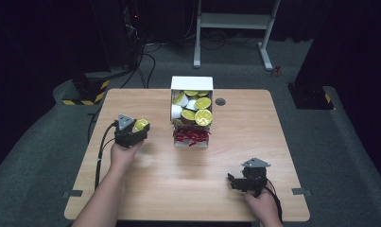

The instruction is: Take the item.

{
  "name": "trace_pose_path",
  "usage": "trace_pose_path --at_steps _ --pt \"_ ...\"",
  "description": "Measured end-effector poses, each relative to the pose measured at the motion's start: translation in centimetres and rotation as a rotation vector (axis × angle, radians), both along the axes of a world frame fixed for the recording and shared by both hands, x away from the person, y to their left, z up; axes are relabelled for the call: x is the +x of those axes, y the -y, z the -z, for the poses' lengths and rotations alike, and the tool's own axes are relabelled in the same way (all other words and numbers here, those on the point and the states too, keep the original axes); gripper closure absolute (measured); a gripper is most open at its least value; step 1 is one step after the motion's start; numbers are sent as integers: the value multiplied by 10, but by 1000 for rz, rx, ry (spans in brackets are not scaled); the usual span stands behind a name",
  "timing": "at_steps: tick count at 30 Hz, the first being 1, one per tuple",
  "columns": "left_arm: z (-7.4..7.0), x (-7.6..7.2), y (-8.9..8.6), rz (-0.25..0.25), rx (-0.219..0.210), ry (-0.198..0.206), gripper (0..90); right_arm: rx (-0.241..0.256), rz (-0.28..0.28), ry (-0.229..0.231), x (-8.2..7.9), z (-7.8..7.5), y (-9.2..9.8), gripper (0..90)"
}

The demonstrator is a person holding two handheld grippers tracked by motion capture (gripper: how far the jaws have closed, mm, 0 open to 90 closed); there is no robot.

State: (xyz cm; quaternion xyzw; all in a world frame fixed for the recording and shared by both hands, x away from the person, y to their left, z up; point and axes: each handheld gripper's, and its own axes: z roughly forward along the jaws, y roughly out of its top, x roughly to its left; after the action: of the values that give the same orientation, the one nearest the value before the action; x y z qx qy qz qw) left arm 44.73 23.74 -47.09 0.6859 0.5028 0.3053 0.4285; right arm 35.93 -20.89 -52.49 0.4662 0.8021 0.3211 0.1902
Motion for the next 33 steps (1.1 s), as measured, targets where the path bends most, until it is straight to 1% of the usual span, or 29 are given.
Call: trace_pose_path --at_steps 7,10,11,13,15,16,17,18,20,21,23,24,26,27,30,33 --pt "11 9 1 -19 6 -27 383 -1 -2 0 0 0 0 77" --pt "17 11 2 -25 10 -49 383 0 -1 0 0 0 0 77" --pt "18 11 2 -23 18 -58 383 -1 -2 1 0 0 0 77" --pt "23 11 3 -28 8 -56 384 -2 -2 1 0 0 0 77" --pt "28 14 1 -38 1 -77 383 -1 -2 1 0 0 0 77" --pt "31 15 0 -41 2 -85 384 0 -1 0 0 0 0 77" --pt "34 15 -1 -47 -9 -93 383 0 -1 0 0 0 0 76" --pt "36 15 -2 -47 -11 -96 383 0 -1 0 0 0 0 76" --pt "38 15 -3 -48 -13 -96 383 -1 -1 1 0 0 0 76" --pt "40 14 -4 -55 -9 -100 383 -1 -2 0 0 0 0 76" --pt "44 14 -6 -65 -15 -105 383 -1 -2 1 0 0 0 76" --pt "46 14 -8 -64 -7 -114 382 0 -1 0 0 0 0 76" --pt "49 15 -9 -66 1 -128 383 0 -1 0 0 0 0 77" --pt "49 14 -9 -70 -10 -127 383 -2 -2 1 0 0 0 76" --pt "49 14 -8 -74 -4 -127 382 0 -1 0 0 0 0 77" --pt "49 15 -9 -77 -16 -132 380 -1 -1 1 0 0 0 77"
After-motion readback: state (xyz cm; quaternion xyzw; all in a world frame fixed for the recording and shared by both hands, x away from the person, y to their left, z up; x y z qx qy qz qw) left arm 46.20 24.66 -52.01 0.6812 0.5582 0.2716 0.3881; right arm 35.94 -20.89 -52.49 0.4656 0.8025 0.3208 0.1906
